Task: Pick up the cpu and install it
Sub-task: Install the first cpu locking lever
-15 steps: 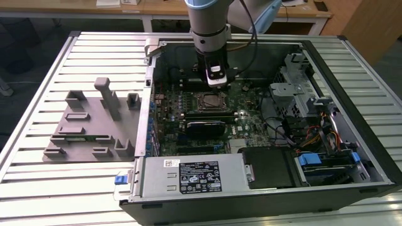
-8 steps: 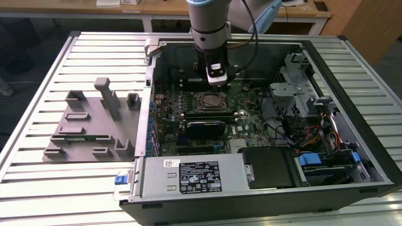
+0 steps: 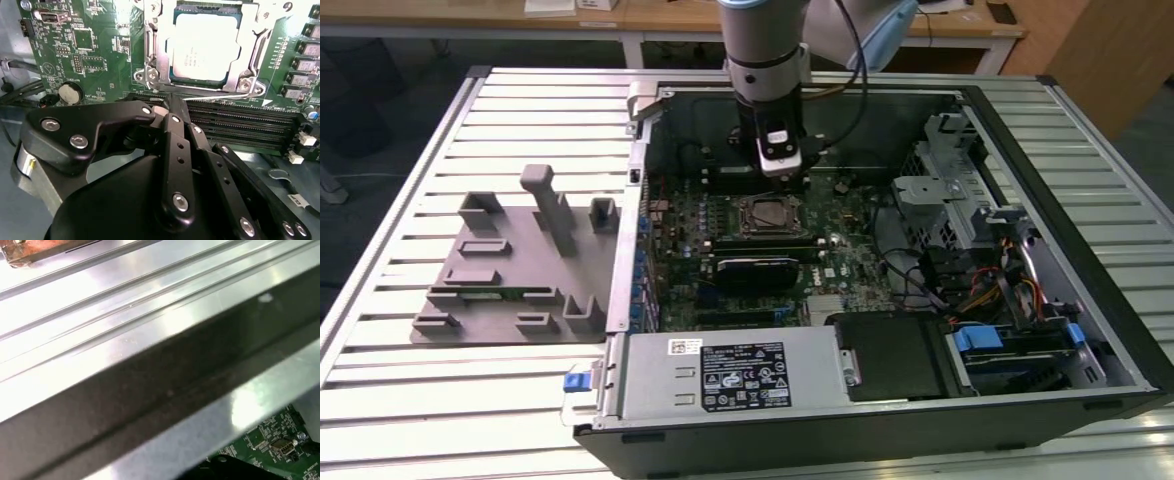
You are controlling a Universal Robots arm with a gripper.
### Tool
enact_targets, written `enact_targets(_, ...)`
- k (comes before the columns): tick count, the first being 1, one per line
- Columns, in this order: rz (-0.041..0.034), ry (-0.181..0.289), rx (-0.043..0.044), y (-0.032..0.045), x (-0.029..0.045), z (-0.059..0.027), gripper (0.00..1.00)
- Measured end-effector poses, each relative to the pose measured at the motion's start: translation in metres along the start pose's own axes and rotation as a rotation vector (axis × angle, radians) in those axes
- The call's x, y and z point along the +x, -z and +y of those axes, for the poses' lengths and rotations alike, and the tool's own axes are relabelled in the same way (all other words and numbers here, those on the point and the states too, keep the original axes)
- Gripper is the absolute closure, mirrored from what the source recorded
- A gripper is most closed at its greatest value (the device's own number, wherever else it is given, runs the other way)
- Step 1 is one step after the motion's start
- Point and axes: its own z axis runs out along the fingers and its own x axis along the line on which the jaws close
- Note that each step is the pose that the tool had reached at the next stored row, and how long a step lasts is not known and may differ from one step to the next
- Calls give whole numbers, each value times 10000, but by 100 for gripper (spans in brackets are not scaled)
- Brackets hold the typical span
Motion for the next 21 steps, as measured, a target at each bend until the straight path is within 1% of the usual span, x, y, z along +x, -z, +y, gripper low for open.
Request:
enact_targets(3,-5,1,-3,2,16,-3,89)
enact_targets(5,-35,5,-10,0,29,-5,89)
enact_targets(10,-220,29,-37,-19,57,-18,89)
enact_targets(11,-250,33,-44,-22,62,-21,89)
enact_targets(13,-285,35,-65,-29,73,-27,89)
enact_targets(16,-312,39,-82,-42,78,-30,89)
enact_targets(21,-317,39,-80,-58,81,-34,89)
